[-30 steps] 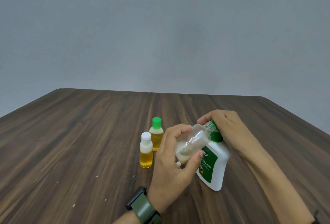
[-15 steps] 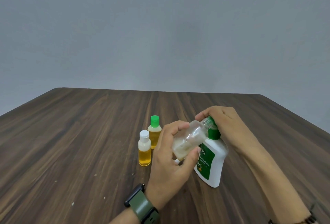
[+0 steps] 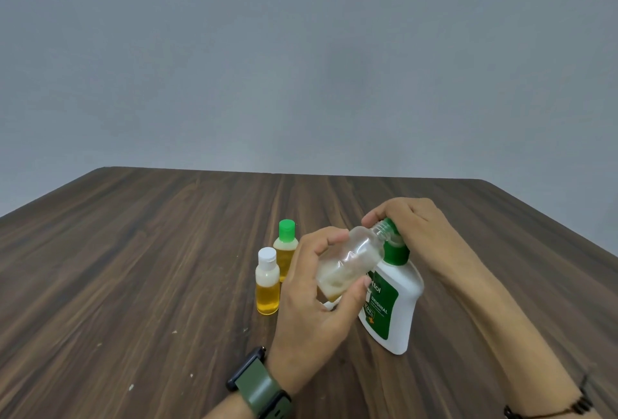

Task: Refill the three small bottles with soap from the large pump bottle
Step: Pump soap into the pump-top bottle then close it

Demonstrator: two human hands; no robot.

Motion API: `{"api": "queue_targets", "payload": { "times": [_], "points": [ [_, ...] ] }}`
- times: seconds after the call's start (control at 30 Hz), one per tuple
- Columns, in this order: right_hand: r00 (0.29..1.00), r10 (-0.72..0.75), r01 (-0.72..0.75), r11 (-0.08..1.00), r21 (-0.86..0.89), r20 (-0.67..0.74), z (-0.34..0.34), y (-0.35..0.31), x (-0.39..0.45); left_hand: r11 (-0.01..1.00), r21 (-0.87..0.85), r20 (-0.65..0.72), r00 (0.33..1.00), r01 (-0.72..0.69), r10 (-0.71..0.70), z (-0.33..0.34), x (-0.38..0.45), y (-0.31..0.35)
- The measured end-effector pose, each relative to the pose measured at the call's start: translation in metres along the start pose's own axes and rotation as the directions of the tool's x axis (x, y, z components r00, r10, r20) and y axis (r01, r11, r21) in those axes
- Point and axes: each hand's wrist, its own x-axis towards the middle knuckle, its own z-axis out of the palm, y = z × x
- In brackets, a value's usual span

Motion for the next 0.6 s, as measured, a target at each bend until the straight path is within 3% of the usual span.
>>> {"api": "queue_targets", "payload": {
  "times": [0.27,0.6],
  "points": [
    [0.999,0.033,-0.031,0.998,0.061,-0.033,0.007,0.011,-0.002,1.000,0.017,0.019,1.000,0.014,-0.015,0.002,-0.002,-0.001],
    [1.000,0.008,-0.008,1.000,0.007,-0.018,0.003,0.001,0.001,1.000,0.016,0.012,1.000,0.021,-0.021,0.000,0.001,0.001]
  ]
}}
